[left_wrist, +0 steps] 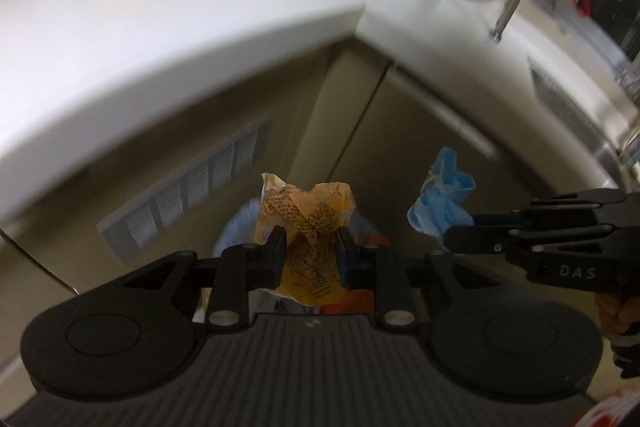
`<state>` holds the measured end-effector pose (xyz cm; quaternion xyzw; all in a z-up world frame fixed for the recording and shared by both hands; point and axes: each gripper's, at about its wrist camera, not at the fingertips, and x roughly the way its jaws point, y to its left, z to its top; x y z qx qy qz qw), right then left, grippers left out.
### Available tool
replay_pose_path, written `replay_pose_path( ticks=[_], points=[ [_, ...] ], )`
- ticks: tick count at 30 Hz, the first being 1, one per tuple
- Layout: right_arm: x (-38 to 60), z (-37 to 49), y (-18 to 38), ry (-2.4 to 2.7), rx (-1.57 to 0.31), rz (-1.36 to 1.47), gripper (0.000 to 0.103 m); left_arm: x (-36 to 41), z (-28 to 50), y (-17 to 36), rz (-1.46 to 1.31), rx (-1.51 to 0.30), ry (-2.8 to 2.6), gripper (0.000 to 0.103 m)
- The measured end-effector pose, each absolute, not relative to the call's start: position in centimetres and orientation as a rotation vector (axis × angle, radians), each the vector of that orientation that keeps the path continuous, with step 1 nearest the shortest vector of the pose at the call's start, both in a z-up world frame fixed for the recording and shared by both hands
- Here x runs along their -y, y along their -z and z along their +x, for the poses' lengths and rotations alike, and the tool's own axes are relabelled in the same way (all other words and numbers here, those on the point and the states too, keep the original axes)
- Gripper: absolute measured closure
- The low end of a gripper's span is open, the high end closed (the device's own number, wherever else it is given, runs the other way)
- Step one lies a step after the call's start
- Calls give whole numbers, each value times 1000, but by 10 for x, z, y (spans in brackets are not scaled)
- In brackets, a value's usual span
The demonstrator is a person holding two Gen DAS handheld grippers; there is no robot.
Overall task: Collect trash
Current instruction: 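Carry the paper bag and blue mask down to the wastebasket, then open both tools to drop paper bag and mask into the wastebasket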
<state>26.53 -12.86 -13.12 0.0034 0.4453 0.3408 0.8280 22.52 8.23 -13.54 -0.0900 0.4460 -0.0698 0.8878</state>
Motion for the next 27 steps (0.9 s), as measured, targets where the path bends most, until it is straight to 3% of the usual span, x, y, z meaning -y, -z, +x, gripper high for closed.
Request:
replay_pose_path(
  ticks=[10,16,27],
  points=[
    [138,266,158,-691,-969,-13,89,-57,247,199,-186,-1006,119,78],
    [157,261,168,-708,-985,-39,89,-50,249,209,-197,-1014,79,53],
    [149,254,187,-886,-1005,-172,89,-53,218,185,-232,-987,-62,58]
  ],
)
